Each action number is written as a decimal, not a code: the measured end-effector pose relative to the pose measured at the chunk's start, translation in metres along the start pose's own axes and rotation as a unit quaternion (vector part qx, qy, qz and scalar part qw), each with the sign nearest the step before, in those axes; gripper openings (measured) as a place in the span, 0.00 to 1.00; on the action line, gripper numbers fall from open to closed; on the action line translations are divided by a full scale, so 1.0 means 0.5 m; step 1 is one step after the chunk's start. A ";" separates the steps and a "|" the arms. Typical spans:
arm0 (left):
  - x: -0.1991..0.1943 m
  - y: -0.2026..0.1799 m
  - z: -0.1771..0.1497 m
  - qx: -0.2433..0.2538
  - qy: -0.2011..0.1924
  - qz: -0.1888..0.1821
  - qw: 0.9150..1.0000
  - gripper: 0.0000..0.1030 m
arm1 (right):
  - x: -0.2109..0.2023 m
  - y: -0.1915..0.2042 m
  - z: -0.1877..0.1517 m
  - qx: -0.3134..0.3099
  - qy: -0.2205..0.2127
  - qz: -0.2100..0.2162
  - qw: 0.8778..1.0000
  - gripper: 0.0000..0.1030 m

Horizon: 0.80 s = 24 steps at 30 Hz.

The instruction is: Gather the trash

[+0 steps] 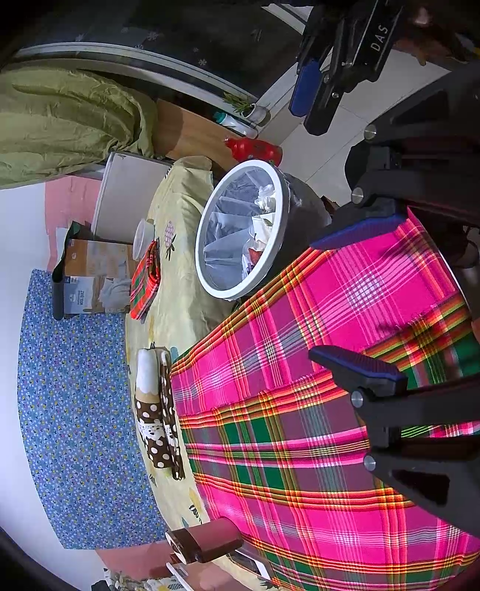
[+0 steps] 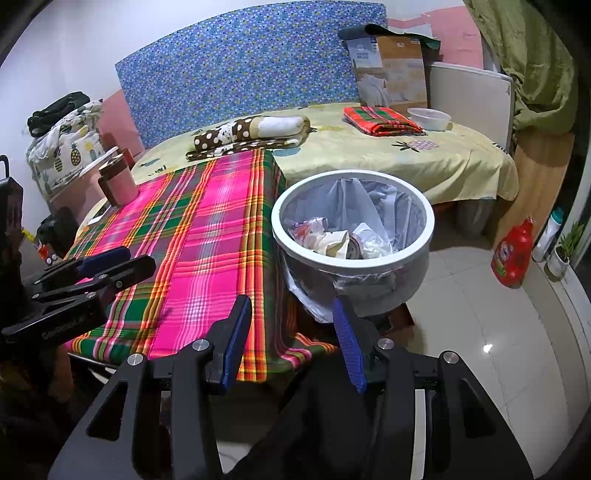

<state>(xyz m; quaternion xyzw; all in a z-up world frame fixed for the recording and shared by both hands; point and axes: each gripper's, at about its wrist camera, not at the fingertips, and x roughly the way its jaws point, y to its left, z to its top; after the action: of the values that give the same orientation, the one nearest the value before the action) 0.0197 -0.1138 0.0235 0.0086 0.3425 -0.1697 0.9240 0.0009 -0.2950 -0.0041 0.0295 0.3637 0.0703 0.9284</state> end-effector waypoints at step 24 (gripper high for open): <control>0.001 -0.003 0.002 0.001 0.001 0.001 1.000 0.54 | 0.007 -0.003 -0.002 0.000 0.005 0.000 1.000 0.47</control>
<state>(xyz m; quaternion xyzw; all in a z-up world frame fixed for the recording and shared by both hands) 0.0202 -0.1156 0.0240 0.0100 0.3430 -0.1693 0.9239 0.0028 -0.2962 -0.0073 0.0293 0.3679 0.0699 0.9268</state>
